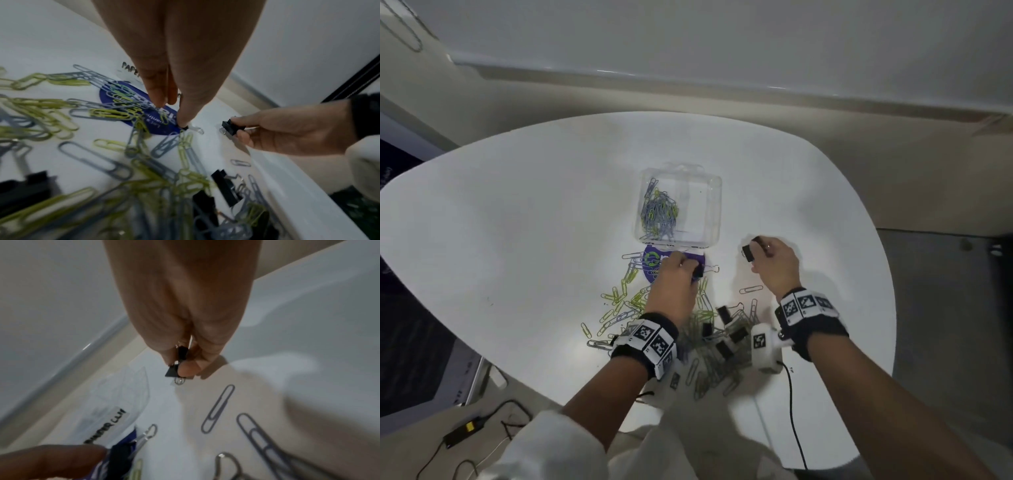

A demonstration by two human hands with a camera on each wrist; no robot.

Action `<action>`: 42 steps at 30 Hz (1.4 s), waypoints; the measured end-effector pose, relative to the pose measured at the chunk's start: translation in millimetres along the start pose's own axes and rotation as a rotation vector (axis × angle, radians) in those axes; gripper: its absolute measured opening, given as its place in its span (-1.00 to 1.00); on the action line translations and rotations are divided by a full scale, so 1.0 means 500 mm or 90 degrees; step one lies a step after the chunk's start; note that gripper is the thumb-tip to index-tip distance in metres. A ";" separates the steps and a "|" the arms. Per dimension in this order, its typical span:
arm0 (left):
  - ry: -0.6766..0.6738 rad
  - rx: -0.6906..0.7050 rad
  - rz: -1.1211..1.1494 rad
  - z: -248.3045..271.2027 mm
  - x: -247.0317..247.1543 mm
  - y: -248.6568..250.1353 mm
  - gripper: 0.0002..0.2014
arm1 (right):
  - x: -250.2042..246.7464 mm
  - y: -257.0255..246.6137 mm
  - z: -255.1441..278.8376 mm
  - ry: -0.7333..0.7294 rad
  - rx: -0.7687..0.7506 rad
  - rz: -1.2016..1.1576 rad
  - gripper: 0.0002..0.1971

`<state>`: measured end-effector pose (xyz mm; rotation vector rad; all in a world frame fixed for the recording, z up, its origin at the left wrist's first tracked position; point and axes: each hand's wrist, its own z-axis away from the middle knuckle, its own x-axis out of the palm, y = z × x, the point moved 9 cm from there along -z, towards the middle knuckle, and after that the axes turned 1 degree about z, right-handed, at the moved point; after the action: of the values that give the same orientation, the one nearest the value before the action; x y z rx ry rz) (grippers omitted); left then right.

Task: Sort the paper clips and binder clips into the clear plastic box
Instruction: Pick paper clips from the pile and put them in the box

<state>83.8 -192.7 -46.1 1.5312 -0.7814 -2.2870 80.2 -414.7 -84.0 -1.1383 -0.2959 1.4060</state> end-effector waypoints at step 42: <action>0.027 0.133 -0.068 0.136 -0.025 -0.148 -0.56 | 0.232 -0.039 0.236 -0.324 -0.432 0.397 -0.60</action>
<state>31.4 -107.0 -59.4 1.7445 -0.9755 -2.3006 29.1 -257.4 -64.2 -1.4725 -0.8855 2.2508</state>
